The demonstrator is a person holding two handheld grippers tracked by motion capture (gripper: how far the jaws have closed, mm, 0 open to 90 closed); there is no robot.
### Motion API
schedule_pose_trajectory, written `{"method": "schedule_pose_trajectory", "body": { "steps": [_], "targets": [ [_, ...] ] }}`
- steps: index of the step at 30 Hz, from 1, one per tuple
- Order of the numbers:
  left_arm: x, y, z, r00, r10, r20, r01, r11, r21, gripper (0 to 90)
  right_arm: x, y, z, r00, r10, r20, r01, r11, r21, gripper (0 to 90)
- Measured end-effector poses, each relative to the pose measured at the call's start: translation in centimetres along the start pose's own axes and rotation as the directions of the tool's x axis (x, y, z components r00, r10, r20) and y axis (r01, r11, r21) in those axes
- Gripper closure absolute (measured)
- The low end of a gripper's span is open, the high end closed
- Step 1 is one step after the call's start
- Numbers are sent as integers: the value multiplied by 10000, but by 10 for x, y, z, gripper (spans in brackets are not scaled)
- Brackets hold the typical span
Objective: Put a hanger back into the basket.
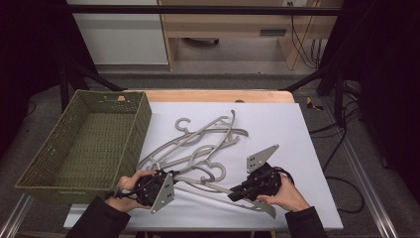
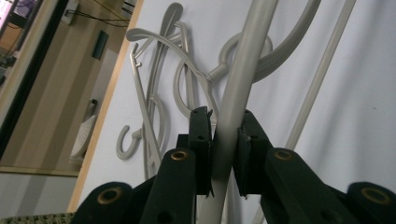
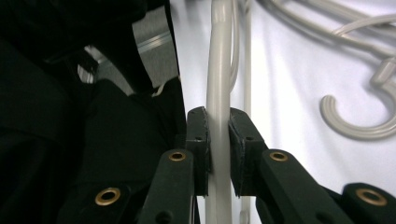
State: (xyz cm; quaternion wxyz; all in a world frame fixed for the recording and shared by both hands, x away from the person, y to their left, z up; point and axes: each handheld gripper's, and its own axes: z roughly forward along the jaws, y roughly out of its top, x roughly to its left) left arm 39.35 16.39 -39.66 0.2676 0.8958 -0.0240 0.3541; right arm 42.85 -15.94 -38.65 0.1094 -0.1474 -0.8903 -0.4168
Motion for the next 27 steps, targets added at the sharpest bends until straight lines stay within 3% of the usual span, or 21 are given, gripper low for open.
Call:
{"method": "schedule_pose_trajectory", "body": {
  "steps": [6,8,9,14,16,18,20,22,27],
  "targets": [
    [-3,3,3,9995,-220,233,215,9995,240,822,-1,-1,-8,9980,64,625,-23,9979,-651,785],
    [-3,4,3,9981,-535,311,530,9984,178,826,-2,-2,-11,9949,134,1000,-35,9952,-981,770],
    [-1,4,2,9983,-496,311,486,9983,317,826,-2,-2,-12,9927,215,1183,-93,9946,-1030,755],
    [0,5,3,9914,-1292,206,1283,9910,379,828,-2,-2,-15,9705,500,2360,-100,9857,-1681,651],
    [2,4,3,9868,-1616,115,1608,9858,487,828,-2,-3,-18,9599,685,2720,-96,9771,-2124,615],
    [3,4,3,9843,-1766,78,1759,9827,575,828,-3,-5,-23,9484,1005,3007,-166,9628,-2696,560],
    [5,3,4,9730,-2304,-155,2309,9704,708,828,-3,-6,-27,9335,1287,3346,-114,9435,-3311,490],
    [7,3,4,9630,-2678,-300,2693,9601,757,828,-3,-8,-31,9116,1495,3828,52,9272,-3745,436],
    [12,3,0,9367,-3425,-731,3478,9344,775,828,0,-16,-38,8563,1996,4763,349,8978,-4390,309]
  ]
}}
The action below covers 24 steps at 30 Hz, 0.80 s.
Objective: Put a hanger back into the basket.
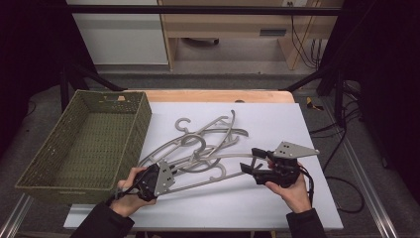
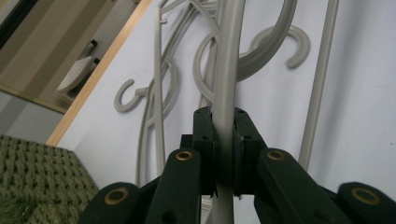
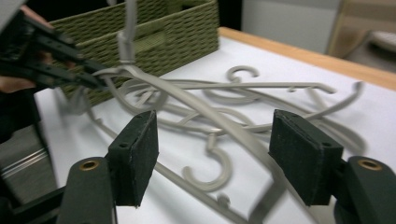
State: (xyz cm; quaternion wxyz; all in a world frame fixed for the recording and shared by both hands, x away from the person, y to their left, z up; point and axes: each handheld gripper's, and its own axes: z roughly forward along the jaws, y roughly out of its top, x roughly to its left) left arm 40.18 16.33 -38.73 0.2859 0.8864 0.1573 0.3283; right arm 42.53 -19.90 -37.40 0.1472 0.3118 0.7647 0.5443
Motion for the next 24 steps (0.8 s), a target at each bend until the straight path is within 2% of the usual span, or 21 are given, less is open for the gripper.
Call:
{"method": "schedule_pose_trajectory", "body": {
  "steps": [6,8,9,13,16,19,20,24],
  "targets": [
    [8,0,-4,9954,-940,-171,943,9955,131,827,-4,-8,-14,9965,250,802,-210,9985,-504,190],
    [11,0,-5,9922,-1213,-268,1218,9924,174,827,-4,-12,-17,9938,258,1081,-197,9982,-570,152],
    [13,-1,-6,9892,-1437,-301,1442,9895,131,827,-5,-14,-19,9920,350,1210,-285,9981,-548,134],
    [19,1,-13,9809,-1899,-424,1902,9817,24,827,-9,-22,-23,9833,634,1708,-547,9970,-555,82],
    [24,3,-19,9760,-2112,-524,2110,9774,-92,827,-13,-28,-27,9771,791,1974,-716,9964,-449,70],
    [27,5,-24,9759,-2100,-592,2094,9777,-158,827,-15,-32,-29,9740,865,2096,-802,9960,-386,63],
    [33,8,-31,9744,-2145,-674,2135,9767,-207,827,-17,-35,-31,9688,996,2271,-919,9948,-443,56],
    [46,13,-45,9731,-2172,-767,2161,9761,-220,827,-18,-39,-34,9603,1102,2563,-1018,9937,-458,43]
  ]
}}
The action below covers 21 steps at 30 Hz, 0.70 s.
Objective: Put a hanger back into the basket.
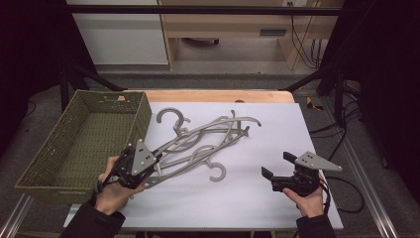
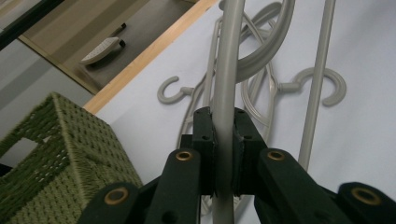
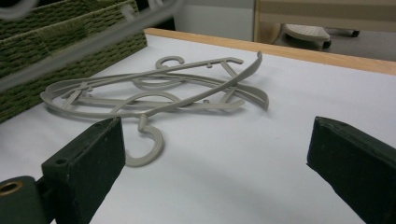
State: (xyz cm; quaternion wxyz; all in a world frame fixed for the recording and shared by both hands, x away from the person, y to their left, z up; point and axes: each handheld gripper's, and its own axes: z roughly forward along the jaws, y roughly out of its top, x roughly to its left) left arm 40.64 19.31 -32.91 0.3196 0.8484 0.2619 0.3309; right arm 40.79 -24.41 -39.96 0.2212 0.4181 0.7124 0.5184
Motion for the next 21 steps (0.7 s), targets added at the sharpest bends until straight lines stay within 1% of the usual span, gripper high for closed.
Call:
{"method": "schedule_pose_trajectory", "body": {
  "steps": [1,2,3,7,10,12,15,16,17,18,19,20,21],
  "targets": [
    [0,0,0,10000,0,0,0,10000,0,827,0,0,0,10000,0,0,0,10000,0,43],
    [5,4,-5,10000,-32,-61,32,10000,-29,827,-2,-2,-2,9998,-117,184,116,9999,58,37],
    [11,8,-11,9999,-138,-78,138,9999,-63,827,-2,-2,-2,9997,-110,233,108,9999,77,34],
    [29,17,-22,9991,-412,-73,410,9989,-213,827,-4,-4,-3,9993,-42,375,38,9999,104,29],
    [42,21,-27,9986,-515,-154,510,9983,-277,827,-5,-4,-3,9989,-66,467,62,9999,81,29],
    [52,22,-30,9986,-490,-198,486,9986,-231,826,-5,-4,-4,9986,-70,528,66,9999,79,28],
    [66,22,-32,9982,-467,-373,462,9988,-136,826,-5,-4,-5,9986,-1,524,-2,10000,47,29],
    [69,21,-32,9979,-495,-425,490,9987,-113,826,-5,-4,-5,9983,-75,571,74,10000,19,29],
    [69,21,-32,9979,-495,-425,490,9987,-113,826,-5,-3,-6,9984,-130,550,129,9999,27,29],
    [77,20,-33,9964,-545,-648,538,9985,-120,826,-5,-3,-6,9986,-24,532,24,10000,12,29],
    [81,19,-33,9958,-600,-689,595,9982,-103,826,-4,-3,-6,9989,100,469,-96,9999,-82,29],
    [85,18,-34,9947,-690,-767,685,9976,-80,826,-4,-3,-6,9989,128,459,-124,9999,-90,29],
    [89,16,-35,9936,-694,-892,689,9976,-79,826,-4,-3,-6,9989,164,434,-161,9998,-67,29]
  ]
}}
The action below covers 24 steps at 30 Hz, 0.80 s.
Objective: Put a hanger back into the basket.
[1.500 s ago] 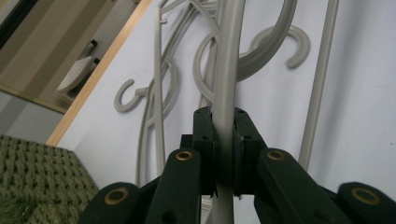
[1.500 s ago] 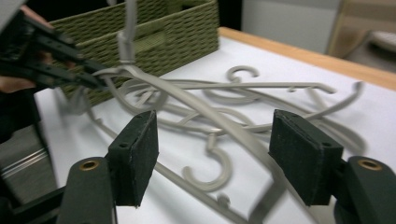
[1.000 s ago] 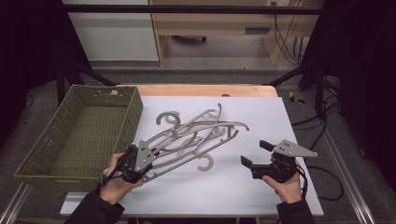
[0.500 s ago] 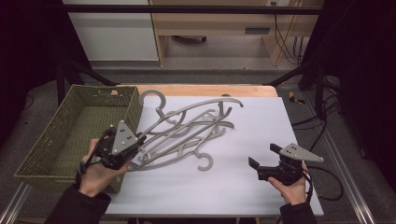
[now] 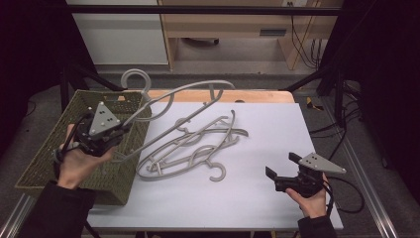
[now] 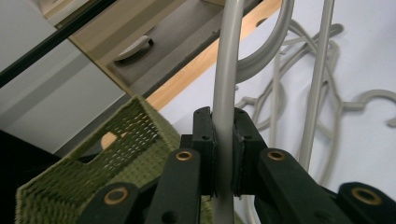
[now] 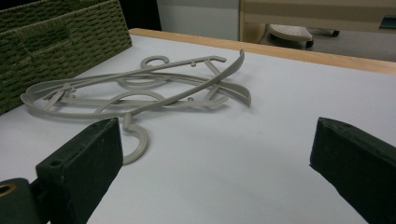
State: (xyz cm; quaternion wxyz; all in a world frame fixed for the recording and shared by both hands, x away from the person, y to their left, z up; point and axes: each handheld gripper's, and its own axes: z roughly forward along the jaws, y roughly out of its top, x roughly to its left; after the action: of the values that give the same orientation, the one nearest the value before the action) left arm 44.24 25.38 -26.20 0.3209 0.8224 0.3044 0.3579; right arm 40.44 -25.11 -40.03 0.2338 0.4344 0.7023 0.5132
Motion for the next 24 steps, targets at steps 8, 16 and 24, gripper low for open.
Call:
{"method": "schedule_pose_trajectory", "body": {
  "steps": [8,16,24],
  "targets": [
    [37,-14,-6,9964,-397,-744,407,9991,119,826,-2,-1,0,9997,-213,135,212,9998,29,29],
    [66,-39,-10,9930,-376,-1119,426,9982,424,826,-2,-1,1,9997,-223,124,222,9997,71,28],
    [83,-66,-12,9899,-422,-1354,537,9952,823,826,-2,-1,1,9998,-155,129,154,9998,118,28]
  ]
}}
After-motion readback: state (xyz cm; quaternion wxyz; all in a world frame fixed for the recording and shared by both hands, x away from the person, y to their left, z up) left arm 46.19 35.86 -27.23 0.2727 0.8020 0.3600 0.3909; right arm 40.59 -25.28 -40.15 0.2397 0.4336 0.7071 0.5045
